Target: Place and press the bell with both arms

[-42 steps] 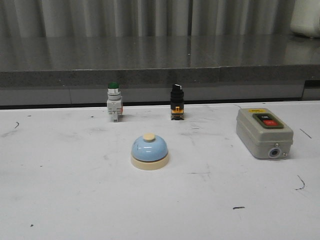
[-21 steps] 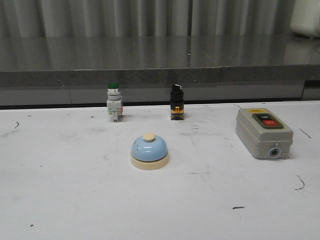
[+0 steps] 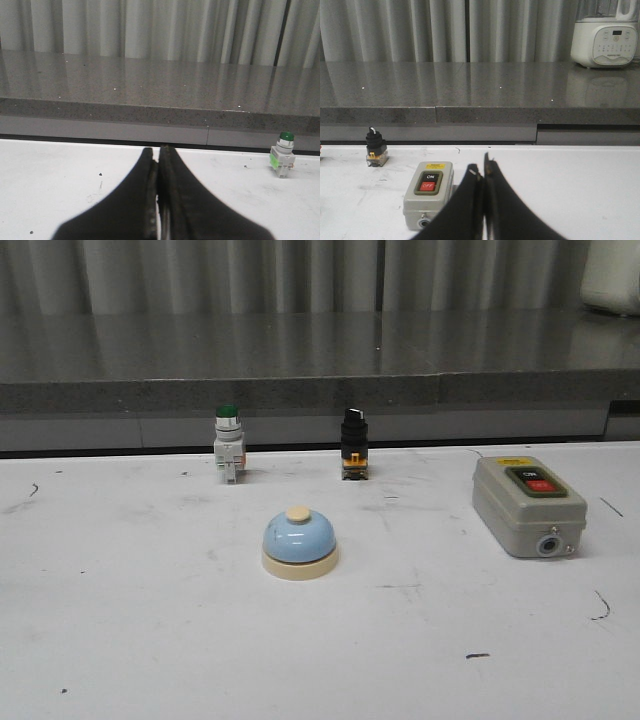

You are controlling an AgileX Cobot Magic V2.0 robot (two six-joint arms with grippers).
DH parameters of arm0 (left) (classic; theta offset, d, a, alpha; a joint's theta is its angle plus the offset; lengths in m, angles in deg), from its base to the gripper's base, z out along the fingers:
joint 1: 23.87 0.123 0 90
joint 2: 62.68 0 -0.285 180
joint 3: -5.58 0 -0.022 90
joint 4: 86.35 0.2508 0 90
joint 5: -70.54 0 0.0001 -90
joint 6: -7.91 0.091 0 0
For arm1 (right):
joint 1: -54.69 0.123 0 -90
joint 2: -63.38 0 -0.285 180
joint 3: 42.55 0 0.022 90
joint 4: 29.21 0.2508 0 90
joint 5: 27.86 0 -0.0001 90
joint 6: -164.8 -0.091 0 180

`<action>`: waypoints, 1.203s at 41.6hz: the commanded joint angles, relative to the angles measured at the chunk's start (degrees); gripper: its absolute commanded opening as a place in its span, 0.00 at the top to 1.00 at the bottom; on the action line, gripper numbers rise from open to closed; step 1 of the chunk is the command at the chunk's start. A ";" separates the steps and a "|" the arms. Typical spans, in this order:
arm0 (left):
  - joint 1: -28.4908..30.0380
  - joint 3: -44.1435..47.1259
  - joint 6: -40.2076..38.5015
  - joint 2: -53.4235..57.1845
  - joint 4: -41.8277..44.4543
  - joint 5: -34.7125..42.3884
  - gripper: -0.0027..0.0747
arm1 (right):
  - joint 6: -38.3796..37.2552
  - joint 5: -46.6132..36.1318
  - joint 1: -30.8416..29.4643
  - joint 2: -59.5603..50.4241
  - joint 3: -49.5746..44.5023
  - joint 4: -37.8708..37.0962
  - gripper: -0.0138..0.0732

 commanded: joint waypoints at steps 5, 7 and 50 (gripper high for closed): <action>0.06 1.40 -0.54 0.84 0.01 4.54 0.99 | 0.21 -4.86 -0.54 -1.01 0.36 -0.57 0.91; 0.06 1.40 -0.54 0.84 0.01 4.54 0.99 | 0.21 -4.86 -0.54 -1.01 0.36 -0.57 0.91; -1.44 1.40 -0.54 0.84 0.01 4.54 0.99 | 0.21 -4.86 -0.54 -1.01 0.36 -0.57 0.91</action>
